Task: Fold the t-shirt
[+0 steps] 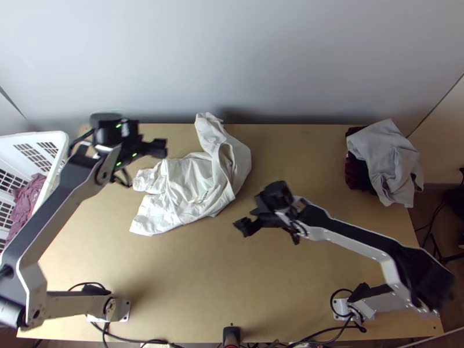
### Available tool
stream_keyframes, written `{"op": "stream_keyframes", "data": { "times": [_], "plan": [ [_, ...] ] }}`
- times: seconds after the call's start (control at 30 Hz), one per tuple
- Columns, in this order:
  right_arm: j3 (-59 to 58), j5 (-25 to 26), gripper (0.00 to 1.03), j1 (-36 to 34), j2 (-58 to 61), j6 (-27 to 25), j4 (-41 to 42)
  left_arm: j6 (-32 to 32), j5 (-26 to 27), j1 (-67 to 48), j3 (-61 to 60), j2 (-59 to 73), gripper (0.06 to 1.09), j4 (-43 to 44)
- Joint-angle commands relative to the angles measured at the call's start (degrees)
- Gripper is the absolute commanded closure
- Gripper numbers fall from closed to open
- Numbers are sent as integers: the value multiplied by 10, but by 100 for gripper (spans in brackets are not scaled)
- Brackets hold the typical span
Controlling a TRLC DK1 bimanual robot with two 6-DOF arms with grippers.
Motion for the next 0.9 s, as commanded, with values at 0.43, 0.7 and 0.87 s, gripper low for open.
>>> {"op": "stream_keyframes", "data": {
  "times": [0.43, 0.7, 0.87],
  "plan": [
    [217, -23, 5, 99, 211, 28, -1, 18, 0, 91, -205, -222, 11, 9],
    [299, -19, 5, 103, 279, 58, 2, 6, 0, 85, -233, -264, 11, 6],
    [361, -11, 5, 102, 312, 91, -1, 4, 0, 91, -250, -286, 11, 4]
  ]
}}
